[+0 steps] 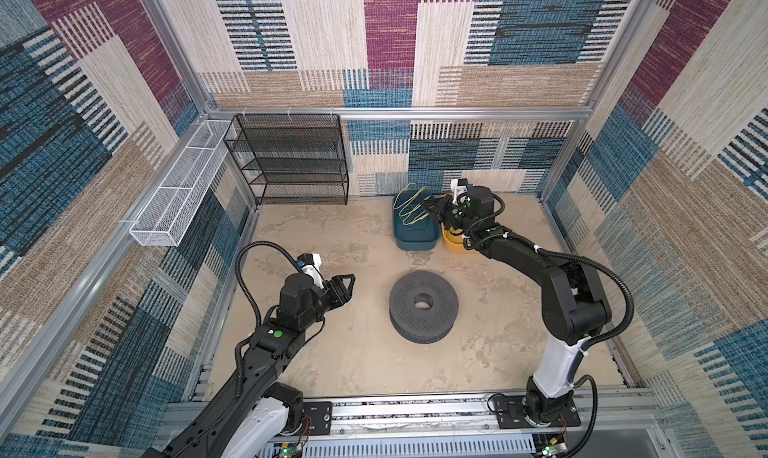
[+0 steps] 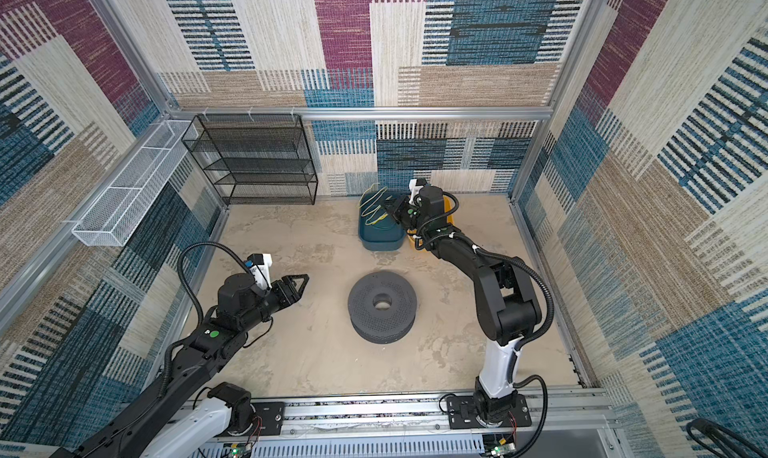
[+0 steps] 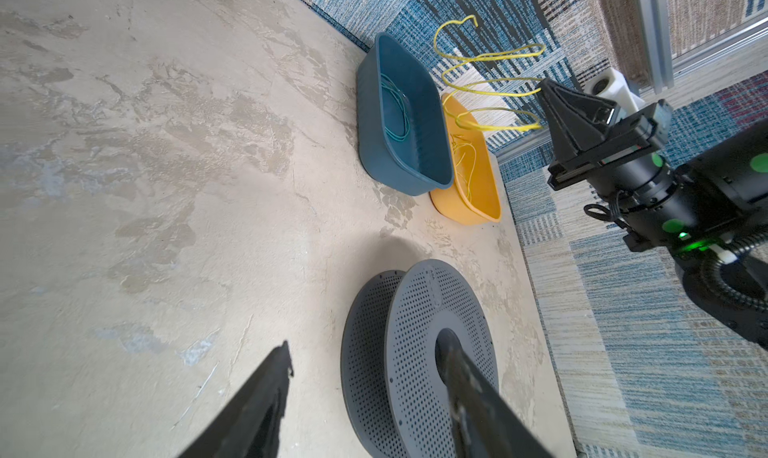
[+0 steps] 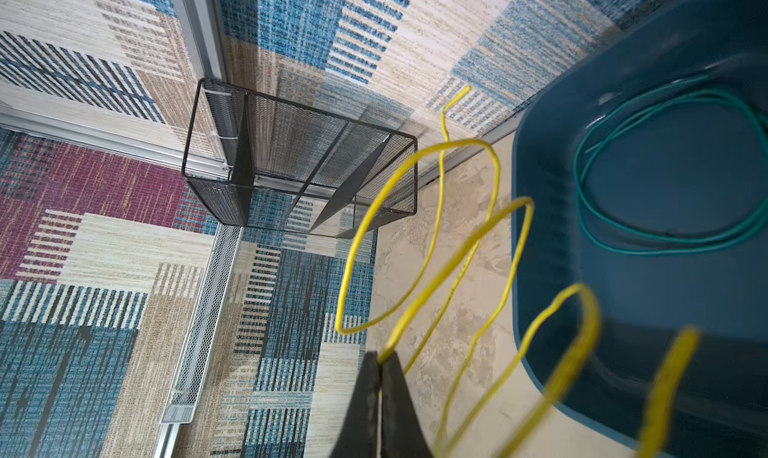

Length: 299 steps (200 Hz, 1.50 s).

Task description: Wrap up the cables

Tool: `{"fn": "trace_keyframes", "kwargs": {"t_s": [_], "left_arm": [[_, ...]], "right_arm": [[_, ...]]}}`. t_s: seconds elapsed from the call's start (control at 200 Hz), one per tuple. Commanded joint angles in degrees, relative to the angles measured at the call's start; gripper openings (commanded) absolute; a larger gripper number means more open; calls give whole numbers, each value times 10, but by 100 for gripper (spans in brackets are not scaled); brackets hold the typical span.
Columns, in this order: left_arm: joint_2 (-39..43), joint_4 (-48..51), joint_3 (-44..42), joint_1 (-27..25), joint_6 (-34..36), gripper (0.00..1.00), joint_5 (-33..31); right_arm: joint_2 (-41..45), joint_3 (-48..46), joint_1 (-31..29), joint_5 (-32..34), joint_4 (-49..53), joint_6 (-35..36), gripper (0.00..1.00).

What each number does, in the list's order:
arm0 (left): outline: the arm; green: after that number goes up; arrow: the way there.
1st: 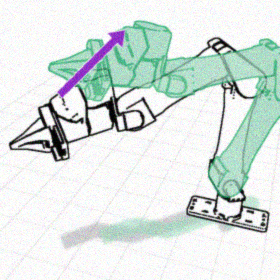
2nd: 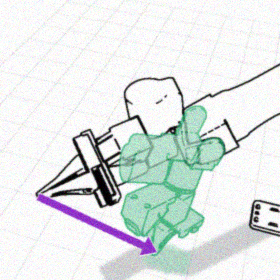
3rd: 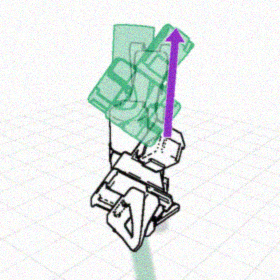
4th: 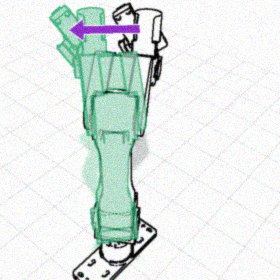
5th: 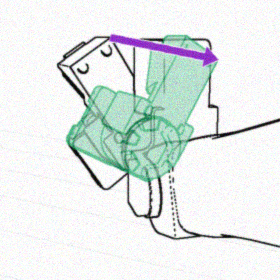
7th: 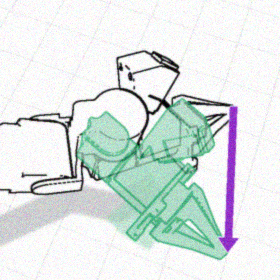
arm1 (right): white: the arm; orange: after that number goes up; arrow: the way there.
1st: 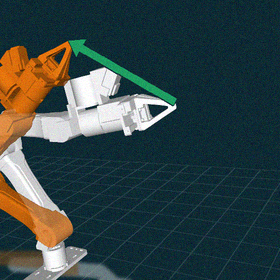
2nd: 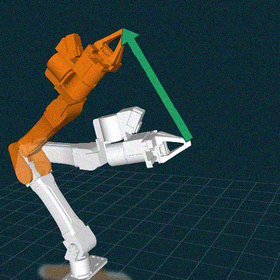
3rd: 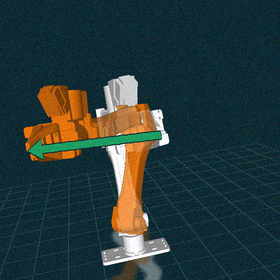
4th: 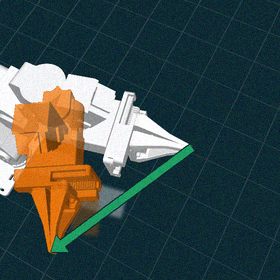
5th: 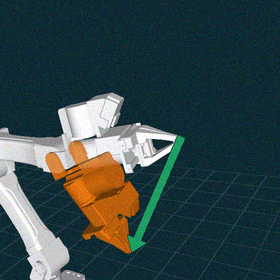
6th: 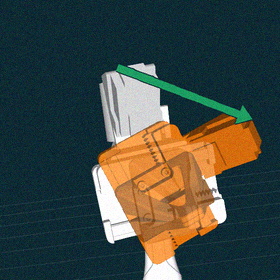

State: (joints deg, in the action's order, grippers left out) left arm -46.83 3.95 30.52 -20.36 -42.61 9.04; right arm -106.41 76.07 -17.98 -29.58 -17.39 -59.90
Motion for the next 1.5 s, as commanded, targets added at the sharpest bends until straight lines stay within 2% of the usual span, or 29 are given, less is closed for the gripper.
{"fn": "trace_keyframes", "kwargs": {"t_s": [0.0,0.235,0.456,1.007,1.152,1.322,1.492], "left_arm": [[1,5,6,1,4,62,-3],[-4,2,9,0,6,62,4],[-24,-7,16,-1,1,62,19],[-91,-1,66,-5,-1,57,89],[-114,-2,89,-33,20,56,95],[-150,8,132,-98,68,55,79],[-205,29,198,-150,114,54,89]], "right_arm": [[4,-10,-1,-23,-15,9,0],[34,-27,-7,-20,6,53,0],[89,-79,-14,0,26,94,0],[336,-248,-17,111,144,230,0],[389,-282,-18,128,175,253,0],[436,-312,-21,146,213,277,0],[467,-327,-44,177,248,298,0]]}}
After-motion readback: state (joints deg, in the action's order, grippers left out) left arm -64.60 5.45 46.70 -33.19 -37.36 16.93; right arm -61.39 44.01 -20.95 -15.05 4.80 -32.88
